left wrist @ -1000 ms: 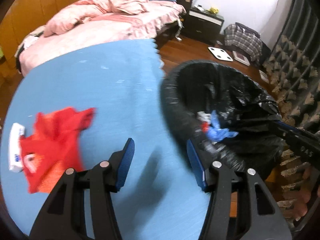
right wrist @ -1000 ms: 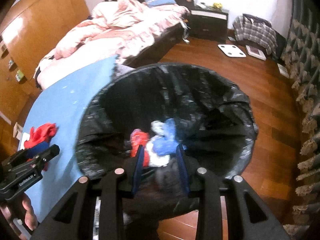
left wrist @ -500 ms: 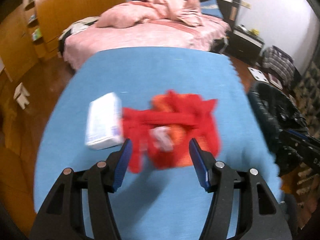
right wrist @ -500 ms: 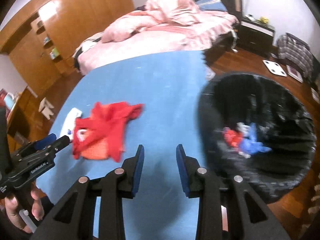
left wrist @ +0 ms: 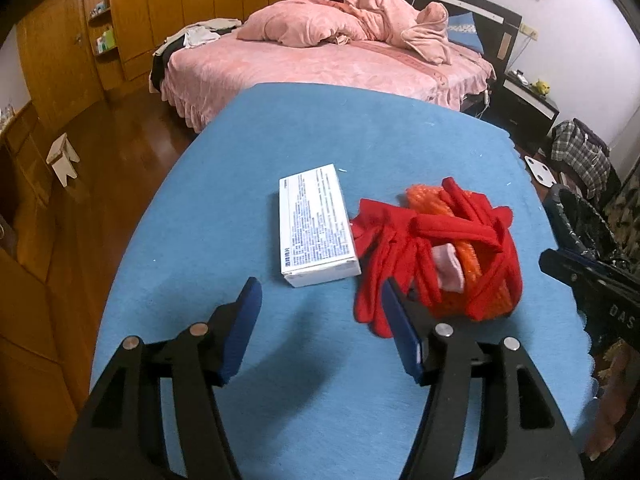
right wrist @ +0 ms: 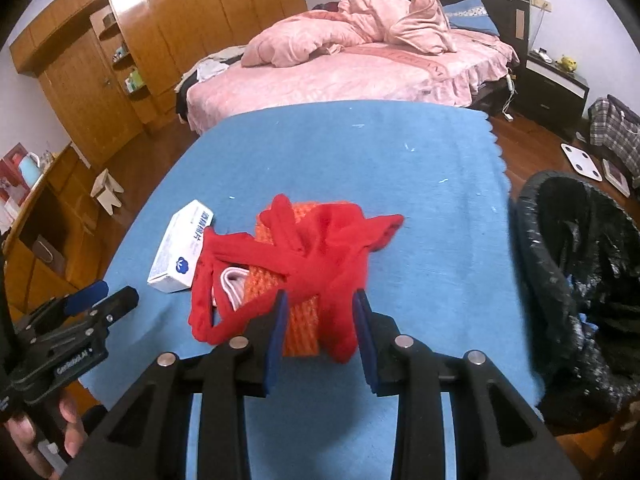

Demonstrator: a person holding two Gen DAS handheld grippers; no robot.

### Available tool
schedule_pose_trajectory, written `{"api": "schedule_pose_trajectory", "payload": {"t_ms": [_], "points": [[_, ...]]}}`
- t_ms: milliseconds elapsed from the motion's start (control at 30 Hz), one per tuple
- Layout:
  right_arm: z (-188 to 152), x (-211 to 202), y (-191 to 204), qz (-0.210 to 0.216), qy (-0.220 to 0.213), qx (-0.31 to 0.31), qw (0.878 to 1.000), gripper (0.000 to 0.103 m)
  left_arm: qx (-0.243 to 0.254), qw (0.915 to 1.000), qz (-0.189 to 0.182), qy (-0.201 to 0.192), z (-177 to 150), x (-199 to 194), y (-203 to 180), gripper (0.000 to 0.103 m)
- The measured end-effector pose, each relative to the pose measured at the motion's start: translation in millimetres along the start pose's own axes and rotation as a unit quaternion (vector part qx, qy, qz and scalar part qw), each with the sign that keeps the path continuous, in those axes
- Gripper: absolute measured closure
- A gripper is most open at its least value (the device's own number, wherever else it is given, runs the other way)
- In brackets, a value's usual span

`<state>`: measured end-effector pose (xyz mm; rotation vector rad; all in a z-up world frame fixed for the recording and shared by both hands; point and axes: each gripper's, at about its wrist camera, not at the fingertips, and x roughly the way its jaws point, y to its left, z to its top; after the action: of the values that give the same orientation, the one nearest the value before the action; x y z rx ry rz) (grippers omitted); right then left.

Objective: Collect trash
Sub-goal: 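Move both open tools back to the pile on the blue table, then grasp the white tissue box with the left tool while the right tool grasps a red glove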

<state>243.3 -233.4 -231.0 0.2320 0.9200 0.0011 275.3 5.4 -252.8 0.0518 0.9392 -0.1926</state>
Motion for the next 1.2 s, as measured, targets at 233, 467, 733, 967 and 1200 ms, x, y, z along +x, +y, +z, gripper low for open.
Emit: {"api": "schedule_pose_trajectory", "payload": {"t_ms": [233, 467, 733, 967, 1200], "points": [[9, 22, 3, -0.003, 0.007, -0.001, 1.0, 0.07, -0.002, 0.9999, -0.007, 0.01, 0, 24, 5, 0.042], [13, 48, -1, -0.002, 0.022, 0.005, 1.0, 0.073, -0.006, 0.9995, -0.013, 0.027, 2, 50, 6, 0.042], [11, 57, -3, -0.002, 0.025, -0.003, 1.0, 0.095, -0.011, 0.9993, -0.017, 0.031, 7, 62, 3, 0.038], [12, 47, -2, -0.002, 0.019, -0.005, 1.0, 0.095, -0.021, 0.9988, -0.027, 0.035, 10, 68, 5, 0.047], [20, 24, -3, -0.003, 0.0, -0.004, 1.0, 0.095, -0.011, 0.9996, -0.025, 0.01, 12, 47, -3, 0.048]]}}
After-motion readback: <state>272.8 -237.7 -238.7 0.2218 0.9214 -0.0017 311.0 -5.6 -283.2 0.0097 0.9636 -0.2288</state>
